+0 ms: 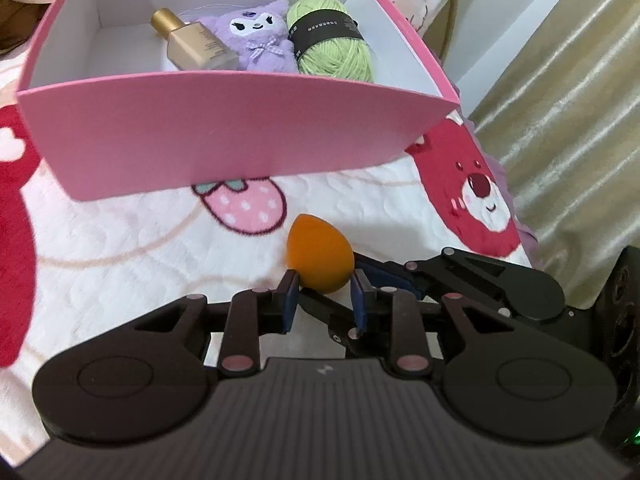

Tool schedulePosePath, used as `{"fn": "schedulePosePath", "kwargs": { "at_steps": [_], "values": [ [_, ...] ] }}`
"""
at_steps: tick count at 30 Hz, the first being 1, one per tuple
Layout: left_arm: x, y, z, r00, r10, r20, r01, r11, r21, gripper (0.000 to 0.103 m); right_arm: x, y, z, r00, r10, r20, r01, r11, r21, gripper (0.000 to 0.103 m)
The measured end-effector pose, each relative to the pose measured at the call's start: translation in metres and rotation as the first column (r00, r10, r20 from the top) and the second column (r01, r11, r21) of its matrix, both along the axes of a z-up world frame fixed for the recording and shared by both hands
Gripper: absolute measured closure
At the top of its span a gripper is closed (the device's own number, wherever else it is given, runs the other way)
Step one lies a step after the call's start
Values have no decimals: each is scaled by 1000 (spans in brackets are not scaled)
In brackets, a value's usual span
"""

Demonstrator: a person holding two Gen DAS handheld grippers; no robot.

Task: Organize objects
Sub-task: 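Move the left gripper to the orange makeup sponge and close on it, then lift the orange sponge with the left gripper into the pink box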

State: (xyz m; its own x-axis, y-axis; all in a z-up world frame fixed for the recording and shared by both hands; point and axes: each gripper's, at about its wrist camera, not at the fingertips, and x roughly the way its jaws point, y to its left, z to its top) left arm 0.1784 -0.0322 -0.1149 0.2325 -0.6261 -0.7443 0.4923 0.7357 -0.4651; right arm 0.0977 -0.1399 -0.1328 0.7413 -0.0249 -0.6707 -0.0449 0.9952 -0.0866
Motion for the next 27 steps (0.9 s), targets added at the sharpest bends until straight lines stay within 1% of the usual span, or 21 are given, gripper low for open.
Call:
{"fn": "schedulePosePath", "kwargs": {
  "at_steps": [6,8,10,12,14,18,22,25,27],
  "values": [
    [-12,8,20,1000,-10,25,10,999,30,77,-9,16,17,1000,19,4,-19,1000,-25,67],
    [-15,10,27,999,-10,40,8,999,50,77,-9,18,21,1000,26,9,-26,1000,-14,67],
    [-18,14,33,999,-9,45,6,999,53,77,-10,20,26,1000,24,9,-24,1000,6,67],
    [-22,17,39,998,-18,66,15,998,54,77,-12,24,32,999,33,13,-33,999,-6,67],
    [-27,20,44,997,-18,81,14,999,50,77,-14,29,37,999,51,16,-50,998,-32,67],
    [-33,26,56,993,-10,115,7,1000,30,77,-16,34,49,998,61,35,-59,997,-39,67],
    [-35,32,71,989,2,150,-3,1000,3,77,-16,38,66,996,71,62,-66,995,-71,67],
    [-39,33,84,980,21,197,-19,1000,-12,77,-13,35,80,993,82,89,-76,995,-66,67],
    [-38,33,88,979,39,199,-36,999,-19,77,-11,34,85,992,89,92,-82,994,-72,67]
  ]
}}
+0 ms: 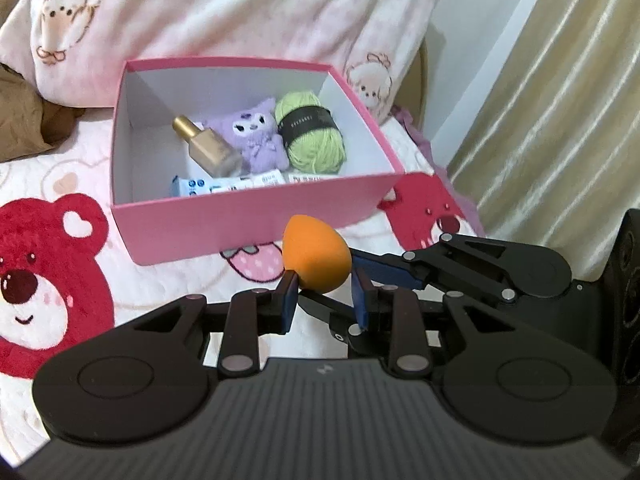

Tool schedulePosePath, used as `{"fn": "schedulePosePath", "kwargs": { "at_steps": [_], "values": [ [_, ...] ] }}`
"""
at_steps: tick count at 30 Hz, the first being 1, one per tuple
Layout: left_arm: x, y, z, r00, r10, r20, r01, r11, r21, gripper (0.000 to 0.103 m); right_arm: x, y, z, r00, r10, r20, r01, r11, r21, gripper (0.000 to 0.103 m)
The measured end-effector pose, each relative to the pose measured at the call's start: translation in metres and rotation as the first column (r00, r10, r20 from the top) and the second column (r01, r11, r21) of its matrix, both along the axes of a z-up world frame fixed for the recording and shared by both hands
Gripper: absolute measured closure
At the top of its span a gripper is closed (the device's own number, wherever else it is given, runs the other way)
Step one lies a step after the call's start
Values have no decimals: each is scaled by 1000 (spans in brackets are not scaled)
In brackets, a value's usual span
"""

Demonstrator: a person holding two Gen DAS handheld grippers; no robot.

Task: Organize objects
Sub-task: 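Lift the orange sponge with the left gripper into the pink box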

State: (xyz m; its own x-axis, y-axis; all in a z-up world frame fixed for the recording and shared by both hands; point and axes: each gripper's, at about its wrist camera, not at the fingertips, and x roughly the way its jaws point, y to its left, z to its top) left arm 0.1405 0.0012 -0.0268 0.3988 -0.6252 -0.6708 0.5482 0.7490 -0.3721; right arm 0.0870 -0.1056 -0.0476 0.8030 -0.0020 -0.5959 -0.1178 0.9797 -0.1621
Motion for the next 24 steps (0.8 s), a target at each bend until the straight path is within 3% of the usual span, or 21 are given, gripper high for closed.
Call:
{"fn": "schedulePosePath", "kwargs": {
  "at_steps": [10,15,24],
  "values": [
    [23,-10,41,997,2,71,-6,998,62,77,22,2,31,998,-10,64,14,998,-65,67],
    [50,-17,61,999,-14,45,10,997,74,77,44,-9,51,998,-31,54,34,998,-44,67],
    [120,-33,47,996,37,-84,-37,999,6,77,112,-45,59,992,-63,-109,60,998,-33,67]
  ]
}}
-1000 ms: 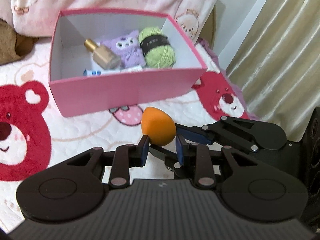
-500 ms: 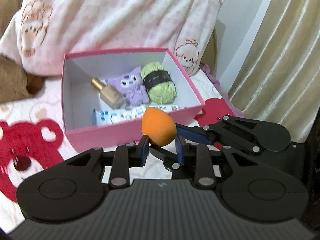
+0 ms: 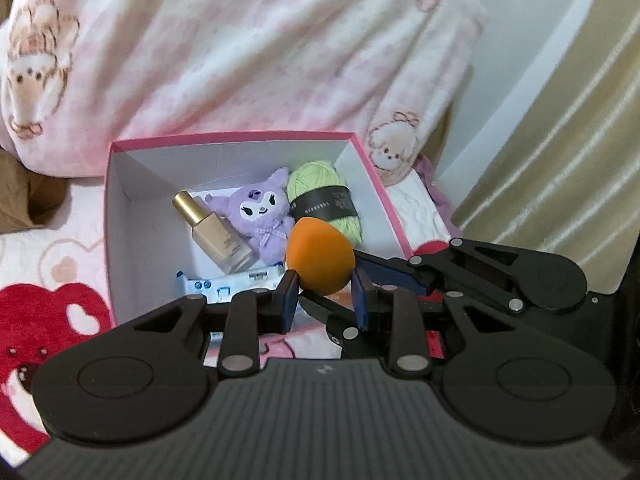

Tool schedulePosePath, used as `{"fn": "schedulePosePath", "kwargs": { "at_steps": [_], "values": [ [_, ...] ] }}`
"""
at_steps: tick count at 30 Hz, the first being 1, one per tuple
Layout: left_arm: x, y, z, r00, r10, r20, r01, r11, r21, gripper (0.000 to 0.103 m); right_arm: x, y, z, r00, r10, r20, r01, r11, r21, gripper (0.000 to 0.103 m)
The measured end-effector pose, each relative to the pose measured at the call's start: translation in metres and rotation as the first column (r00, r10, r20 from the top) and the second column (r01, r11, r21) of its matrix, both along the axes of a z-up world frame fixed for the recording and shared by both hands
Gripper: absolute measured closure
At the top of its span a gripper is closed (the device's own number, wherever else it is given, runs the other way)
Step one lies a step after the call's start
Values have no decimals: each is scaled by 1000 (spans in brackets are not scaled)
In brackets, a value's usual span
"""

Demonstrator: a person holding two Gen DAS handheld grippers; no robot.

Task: Organize objects
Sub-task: 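Lift the orange sponge with the left gripper into the pink box, then open the left gripper to drop the sponge beside the doll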

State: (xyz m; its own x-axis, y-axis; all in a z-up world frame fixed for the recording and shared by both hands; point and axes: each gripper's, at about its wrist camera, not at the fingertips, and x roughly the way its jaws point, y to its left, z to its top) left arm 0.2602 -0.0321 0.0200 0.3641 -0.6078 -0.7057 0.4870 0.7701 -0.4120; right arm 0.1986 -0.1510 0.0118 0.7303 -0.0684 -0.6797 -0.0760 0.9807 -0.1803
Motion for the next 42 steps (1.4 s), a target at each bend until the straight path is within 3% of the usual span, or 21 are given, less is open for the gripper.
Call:
{"fn": "schedulePosePath", "kwargs": {
  "at_steps": [5,11,19,24,31,36,42],
  "values": [
    [48,-6,-27,992,48,-114,-49,999,-4,76,46,-30,-17,993,46,-110,-38,996,78,67],
    [85,-9,-70,967,77,-241,-97,993,-70,75,74,-56,-41,980,49,-195,-19,988,154,67],
    [101,-24,-115,950,68,-303,-98,992,-86,75,88,-75,-79,966,-5,-259,58,979,195,68],
    [103,-31,-123,954,44,-296,-70,994,-78,74,92,-78,-89,957,-6,-288,63,980,186,67],
    [96,-29,-120,960,63,-275,-81,995,-54,74,94,-84,-94,949,19,-315,62,967,246,64],
    [93,-23,-118,955,101,-278,-119,992,-47,68,90,-84,-91,955,31,-294,54,960,276,58],
    [76,-22,-110,957,139,-254,-150,988,-24,51,81,-85,-93,965,9,-263,76,947,313,58]
  ]
}}
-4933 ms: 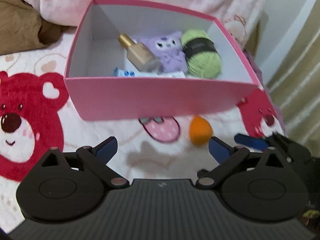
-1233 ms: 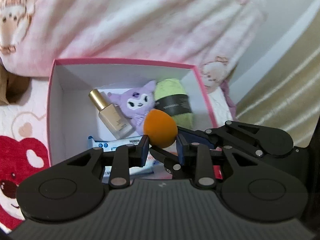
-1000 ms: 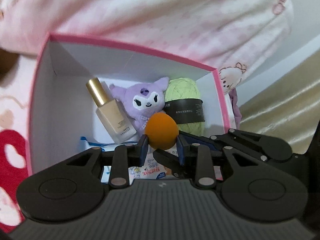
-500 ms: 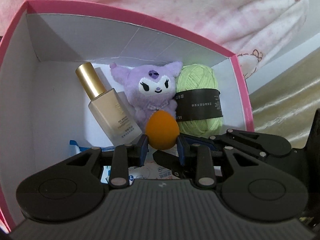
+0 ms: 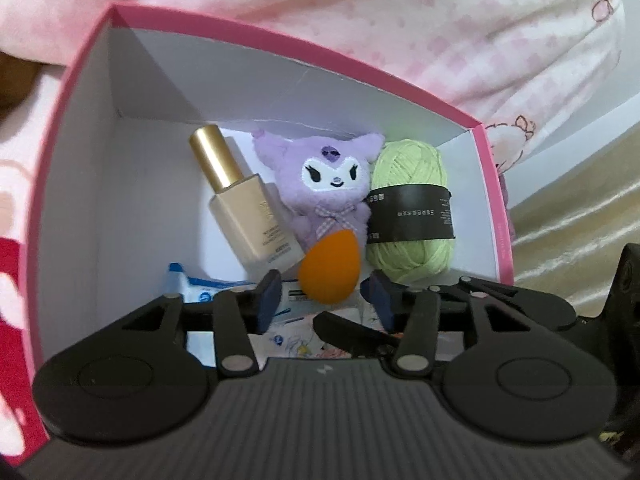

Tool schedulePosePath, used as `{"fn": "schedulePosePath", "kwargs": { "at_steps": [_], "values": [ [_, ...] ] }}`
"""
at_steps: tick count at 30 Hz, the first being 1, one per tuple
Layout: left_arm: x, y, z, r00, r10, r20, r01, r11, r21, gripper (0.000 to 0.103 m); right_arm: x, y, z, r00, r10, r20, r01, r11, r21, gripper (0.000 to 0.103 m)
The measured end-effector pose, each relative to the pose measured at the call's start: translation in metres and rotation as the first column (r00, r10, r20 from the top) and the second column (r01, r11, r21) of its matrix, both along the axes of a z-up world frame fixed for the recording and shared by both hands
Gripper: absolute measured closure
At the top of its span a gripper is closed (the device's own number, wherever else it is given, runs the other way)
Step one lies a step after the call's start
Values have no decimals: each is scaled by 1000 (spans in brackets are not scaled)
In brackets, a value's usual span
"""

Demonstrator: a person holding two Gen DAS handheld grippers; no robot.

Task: Organize objects
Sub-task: 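Open the left gripper to drop the sponge beside the doll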

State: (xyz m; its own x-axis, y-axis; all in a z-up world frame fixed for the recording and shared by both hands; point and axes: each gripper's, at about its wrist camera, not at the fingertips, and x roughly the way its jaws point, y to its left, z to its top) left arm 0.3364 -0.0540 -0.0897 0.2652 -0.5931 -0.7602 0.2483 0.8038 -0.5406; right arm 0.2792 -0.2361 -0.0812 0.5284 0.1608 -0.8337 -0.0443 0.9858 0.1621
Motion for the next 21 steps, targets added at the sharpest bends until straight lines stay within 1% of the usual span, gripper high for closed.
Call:
{"fn": "schedulePosePath", "kwargs": {
  "at_steps": [2,5,8,9,12,13,16,19,21],
  "values": [
    [-7,2,5,1000,6,7,-6,1000,23,44,-3,1,1,1000,-4,10,4,1000,10,58],
    [-16,6,12,1000,15,15,-15,999,45,38,-8,3,7,999,-8,41,7,1000,21,57],
    [-21,11,20,1000,13,10,-14,998,54,30,-20,9,16,993,-5,114,5,1000,4,56],
    [-23,14,23,1000,14,12,-15,998,55,29,-25,11,18,991,-11,133,10,1000,5,56],
    [-28,24,33,999,29,20,-30,998,57,25,-41,19,26,981,-43,191,53,998,-45,56],
    [-30,27,37,999,38,18,-39,997,63,24,-47,20,29,978,-46,203,57,997,-48,56],
    [-39,38,51,998,64,25,-66,993,97,18,-61,19,39,973,-53,223,62,997,-35,56],
    [-52,44,66,995,81,51,-87,988,126,15,-73,25,49,966,-73,247,90,994,-61,55],
    [-61,49,75,993,100,67,-108,985,136,13,-82,30,56,962,-87,260,106,992,-62,54]
  ]
}}
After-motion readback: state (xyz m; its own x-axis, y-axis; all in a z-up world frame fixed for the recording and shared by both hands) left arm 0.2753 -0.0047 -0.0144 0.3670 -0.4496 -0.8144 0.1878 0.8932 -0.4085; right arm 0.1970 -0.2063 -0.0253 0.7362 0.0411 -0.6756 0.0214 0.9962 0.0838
